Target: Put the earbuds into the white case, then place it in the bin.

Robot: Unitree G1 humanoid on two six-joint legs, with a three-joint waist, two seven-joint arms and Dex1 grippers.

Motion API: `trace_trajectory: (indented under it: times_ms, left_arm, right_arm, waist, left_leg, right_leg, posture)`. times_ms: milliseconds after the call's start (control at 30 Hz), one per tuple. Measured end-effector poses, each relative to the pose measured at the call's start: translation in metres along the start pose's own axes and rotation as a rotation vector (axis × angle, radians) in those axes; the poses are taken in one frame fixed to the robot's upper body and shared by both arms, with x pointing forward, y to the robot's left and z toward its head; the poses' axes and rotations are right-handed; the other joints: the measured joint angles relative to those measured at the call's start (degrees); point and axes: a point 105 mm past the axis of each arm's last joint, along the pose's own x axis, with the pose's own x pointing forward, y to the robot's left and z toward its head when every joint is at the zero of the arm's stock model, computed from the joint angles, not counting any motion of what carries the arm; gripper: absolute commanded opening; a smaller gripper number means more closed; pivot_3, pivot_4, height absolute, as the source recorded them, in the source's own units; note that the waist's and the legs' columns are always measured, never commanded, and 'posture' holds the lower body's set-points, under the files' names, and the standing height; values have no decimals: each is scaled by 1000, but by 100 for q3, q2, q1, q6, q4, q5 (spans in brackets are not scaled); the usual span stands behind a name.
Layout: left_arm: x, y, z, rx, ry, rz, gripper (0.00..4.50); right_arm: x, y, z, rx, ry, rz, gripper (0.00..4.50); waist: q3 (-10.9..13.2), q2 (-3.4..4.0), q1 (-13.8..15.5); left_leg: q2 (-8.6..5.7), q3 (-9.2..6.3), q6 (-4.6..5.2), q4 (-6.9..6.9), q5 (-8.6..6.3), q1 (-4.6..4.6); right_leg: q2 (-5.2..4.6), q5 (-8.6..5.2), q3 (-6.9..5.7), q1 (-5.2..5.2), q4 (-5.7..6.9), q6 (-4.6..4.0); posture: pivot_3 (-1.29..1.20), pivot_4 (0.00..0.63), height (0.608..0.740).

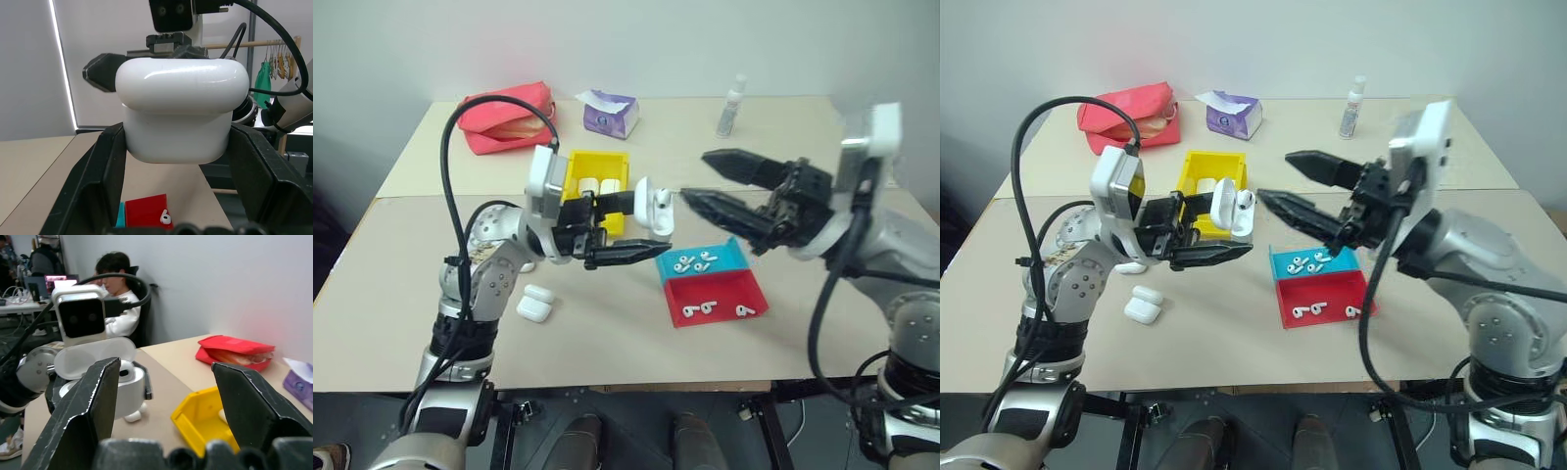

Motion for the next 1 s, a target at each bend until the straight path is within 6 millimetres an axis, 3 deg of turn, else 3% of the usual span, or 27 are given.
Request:
trace_trajectory:
  times_ms: [100,200,400,600,633,767,1000]
  left_arm:
    - [-3,3,-1,-5,0,23,2768]
    - [-6,4,-1,-7,7,39,2768]
    - [-11,4,1,19,1,89,2768]
    - [-14,0,1,30,4,128,2768]
    - [-16,0,0,30,6,137,2768]
    - [-19,-2,3,47,15,162,2768]
    - [-22,-8,3,55,17,190,2768]
  right_arm:
    - [-4,-10,9,-44,39,15,3537]
    - [-7,-21,0,-119,206,51,3537]
    - [-13,-53,-72,-219,719,185,3537]
    - [-3,-81,-122,-277,985,269,3537]
    - [-2,-84,-130,-288,1018,285,3368]
    - [-3,-94,-154,-347,1121,366,2314]
    - [-3,-109,-173,-450,1213,433,2314]
  waist:
    - [0,0,0]
    - [0,0,-3]
    - [0,0,-66]
    - [0,0,-146]
    - [0,0,-143]
    - [0,0,-139]
    - [0,0,-150]
  left_leg:
    - [1,1,2,0,-1,0]
    - [0,5,5,0,-3,1]
    - [3,12,4,0,-2,-3]
    - [6,7,-2,-4,1,-10]
    - [5,7,-3,-4,1,-11]
    - [1,4,-3,-3,1,-18]
    - [2,0,-9,0,4,-18]
  right_leg:
    - [1,0,0,0,0,0]
    - [2,0,-1,1,-4,0]
    - [3,0,2,-8,-27,0]
    - [2,0,1,-13,-22,0]
    - [2,0,1,-14,-21,0]
    - [-3,0,-2,-17,-21,0]
    - [-3,0,-5,-19,-24,0]
  posture:
    - [0,150,740]
    - [0,150,740]
    - [0,150,740]
    - [0,150,740]
    - [0,150,740]
    - [0,150,740]
    - [0,150,740]
